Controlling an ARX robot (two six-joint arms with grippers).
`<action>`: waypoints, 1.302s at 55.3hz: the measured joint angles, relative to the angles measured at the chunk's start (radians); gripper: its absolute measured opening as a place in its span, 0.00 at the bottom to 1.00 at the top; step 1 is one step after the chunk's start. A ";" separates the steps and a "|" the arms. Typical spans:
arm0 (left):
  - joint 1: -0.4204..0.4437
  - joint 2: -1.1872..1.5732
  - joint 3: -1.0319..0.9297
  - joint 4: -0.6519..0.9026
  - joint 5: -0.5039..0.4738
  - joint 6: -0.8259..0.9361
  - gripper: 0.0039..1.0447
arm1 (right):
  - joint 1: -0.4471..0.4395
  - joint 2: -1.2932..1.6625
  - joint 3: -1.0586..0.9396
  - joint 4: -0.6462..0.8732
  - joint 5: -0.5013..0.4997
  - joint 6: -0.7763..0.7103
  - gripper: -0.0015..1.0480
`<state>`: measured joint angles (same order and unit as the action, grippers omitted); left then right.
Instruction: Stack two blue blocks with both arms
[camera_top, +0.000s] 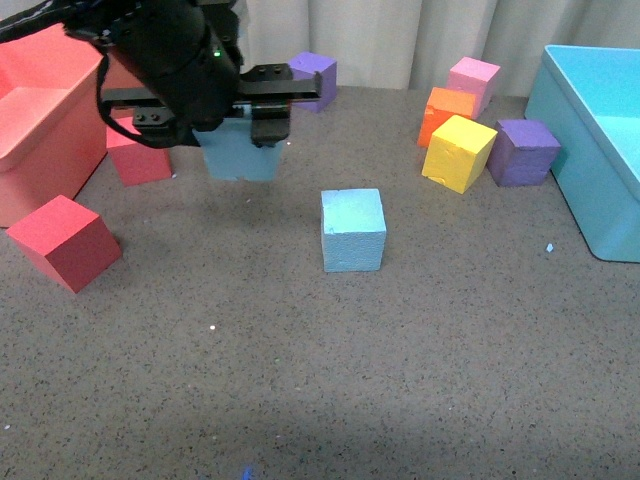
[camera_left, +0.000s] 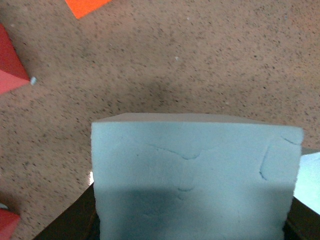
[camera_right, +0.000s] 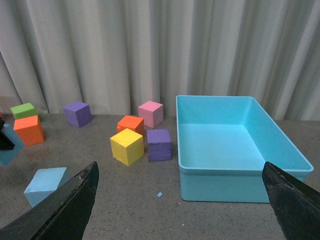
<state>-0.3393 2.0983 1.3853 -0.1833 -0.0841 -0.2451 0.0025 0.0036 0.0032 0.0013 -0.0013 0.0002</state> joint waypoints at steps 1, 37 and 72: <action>-0.011 0.002 0.010 -0.016 -0.012 -0.013 0.51 | 0.000 0.000 0.000 0.000 0.000 0.000 0.91; -0.190 0.101 0.187 -0.232 -0.108 -0.283 0.50 | 0.000 0.000 0.000 0.000 0.000 0.000 0.91; -0.265 0.162 0.247 -0.267 -0.148 -0.340 0.50 | 0.000 0.000 0.000 0.000 0.000 0.000 0.91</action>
<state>-0.6041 2.2601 1.6321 -0.4507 -0.2325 -0.5846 0.0025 0.0036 0.0032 0.0013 -0.0013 0.0002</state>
